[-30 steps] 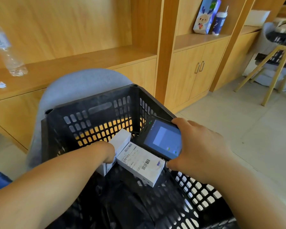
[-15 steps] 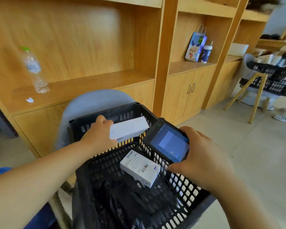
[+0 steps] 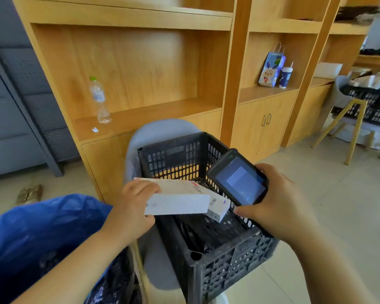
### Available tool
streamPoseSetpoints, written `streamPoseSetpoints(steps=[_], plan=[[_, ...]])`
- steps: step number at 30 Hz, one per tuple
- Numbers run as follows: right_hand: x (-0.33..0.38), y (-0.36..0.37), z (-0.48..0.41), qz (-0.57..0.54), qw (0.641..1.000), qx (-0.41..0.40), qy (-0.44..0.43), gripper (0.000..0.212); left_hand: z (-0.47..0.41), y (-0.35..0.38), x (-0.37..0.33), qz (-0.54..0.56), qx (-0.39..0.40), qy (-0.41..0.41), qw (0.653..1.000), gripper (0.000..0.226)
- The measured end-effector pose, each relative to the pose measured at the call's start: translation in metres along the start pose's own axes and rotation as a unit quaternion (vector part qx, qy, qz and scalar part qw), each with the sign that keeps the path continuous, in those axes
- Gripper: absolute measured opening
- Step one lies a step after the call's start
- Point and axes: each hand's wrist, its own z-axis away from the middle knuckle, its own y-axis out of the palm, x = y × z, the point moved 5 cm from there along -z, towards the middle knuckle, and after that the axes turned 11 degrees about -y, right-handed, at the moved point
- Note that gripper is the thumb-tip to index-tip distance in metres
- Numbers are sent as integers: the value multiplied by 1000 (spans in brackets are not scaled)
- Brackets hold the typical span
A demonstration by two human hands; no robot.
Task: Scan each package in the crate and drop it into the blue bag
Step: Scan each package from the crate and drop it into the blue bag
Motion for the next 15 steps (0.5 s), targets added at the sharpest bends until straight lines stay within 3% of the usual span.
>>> streamPoseSetpoints(steps=[8,12,15], plan=[[19,10,23,7,999,37,-5,99,39,16,13,82,39,-92,992,56],[19,11,26,11,999,35,-9,98,43,16,20,192,40,-167,966,40],[19,12,27,19,999,36,-12,96,43,16,25,283,14,-235,930,15]])
